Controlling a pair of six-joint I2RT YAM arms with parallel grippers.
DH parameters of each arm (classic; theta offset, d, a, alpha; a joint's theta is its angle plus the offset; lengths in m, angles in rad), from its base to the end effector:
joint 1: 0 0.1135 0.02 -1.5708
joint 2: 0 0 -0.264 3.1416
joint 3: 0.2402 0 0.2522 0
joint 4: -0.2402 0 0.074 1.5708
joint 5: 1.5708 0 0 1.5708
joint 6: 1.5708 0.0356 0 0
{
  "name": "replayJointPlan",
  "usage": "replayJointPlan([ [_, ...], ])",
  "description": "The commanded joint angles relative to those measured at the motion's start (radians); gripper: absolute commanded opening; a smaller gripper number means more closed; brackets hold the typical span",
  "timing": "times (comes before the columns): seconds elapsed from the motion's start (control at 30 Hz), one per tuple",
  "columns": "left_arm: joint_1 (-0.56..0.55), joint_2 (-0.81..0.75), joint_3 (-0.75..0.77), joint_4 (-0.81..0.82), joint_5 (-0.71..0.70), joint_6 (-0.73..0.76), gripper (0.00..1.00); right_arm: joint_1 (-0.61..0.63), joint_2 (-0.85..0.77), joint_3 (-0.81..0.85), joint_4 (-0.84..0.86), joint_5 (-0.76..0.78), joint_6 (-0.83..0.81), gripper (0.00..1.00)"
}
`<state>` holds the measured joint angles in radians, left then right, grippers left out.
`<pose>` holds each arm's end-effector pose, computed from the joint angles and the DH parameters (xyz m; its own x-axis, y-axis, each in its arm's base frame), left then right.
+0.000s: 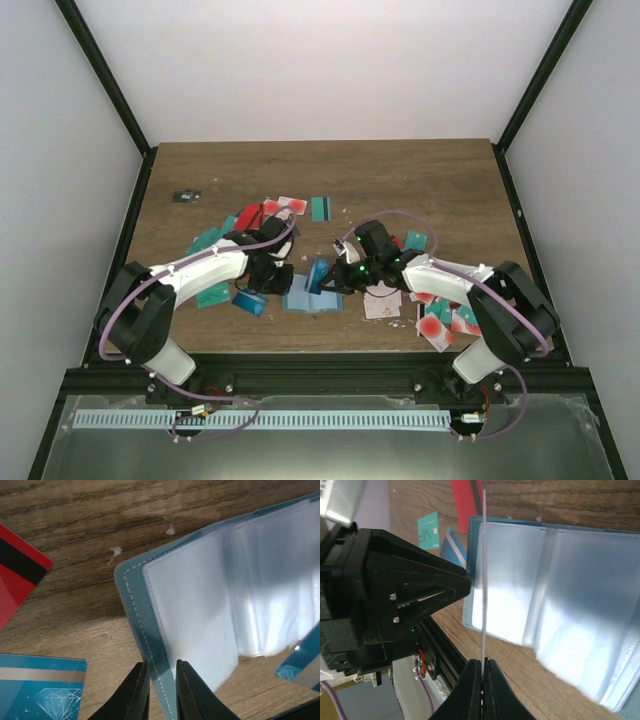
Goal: Put the credit cards into the card holder
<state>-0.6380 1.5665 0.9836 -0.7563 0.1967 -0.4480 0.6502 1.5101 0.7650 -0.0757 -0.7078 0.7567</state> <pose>0.2219 -0.1732 0.1867 -0.9733 0.1928 -0.1245 0.2203 0.9371 -0.2709 0.2197 0.1961 0.1811 -0.9814 -0.0910 -0.1690 -0.1911 0.5487 0.8139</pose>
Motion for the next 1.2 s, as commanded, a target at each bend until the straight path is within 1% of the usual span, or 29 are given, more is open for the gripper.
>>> replayJointPlan([
  [0.0, 0.006, 0.025, -0.018, 0.014, -0.039, 0.024, 0.17, -0.005, 0.065, 0.047, -0.001, -0.056, -0.073, 0.01],
  [0.2, 0.008, 0.044, -0.028, 0.034, -0.038, 0.027, 0.17, -0.004, 0.128, 0.074, -0.055, -0.033, -0.13, 0.01],
  [0.57, 0.017, 0.061, -0.066, 0.067, -0.029, 0.031, 0.16, -0.004, 0.208, 0.107, -0.1, 0.004, -0.175, 0.01],
  [0.73, 0.02, 0.064, -0.084, 0.081, -0.024, 0.031, 0.16, -0.004, 0.228, 0.105, -0.09, -0.025, -0.169, 0.01],
  [1.17, 0.02, 0.066, -0.156, 0.149, 0.014, 0.006, 0.15, -0.003, 0.302, 0.103, -0.062, -0.177, -0.144, 0.01],
])
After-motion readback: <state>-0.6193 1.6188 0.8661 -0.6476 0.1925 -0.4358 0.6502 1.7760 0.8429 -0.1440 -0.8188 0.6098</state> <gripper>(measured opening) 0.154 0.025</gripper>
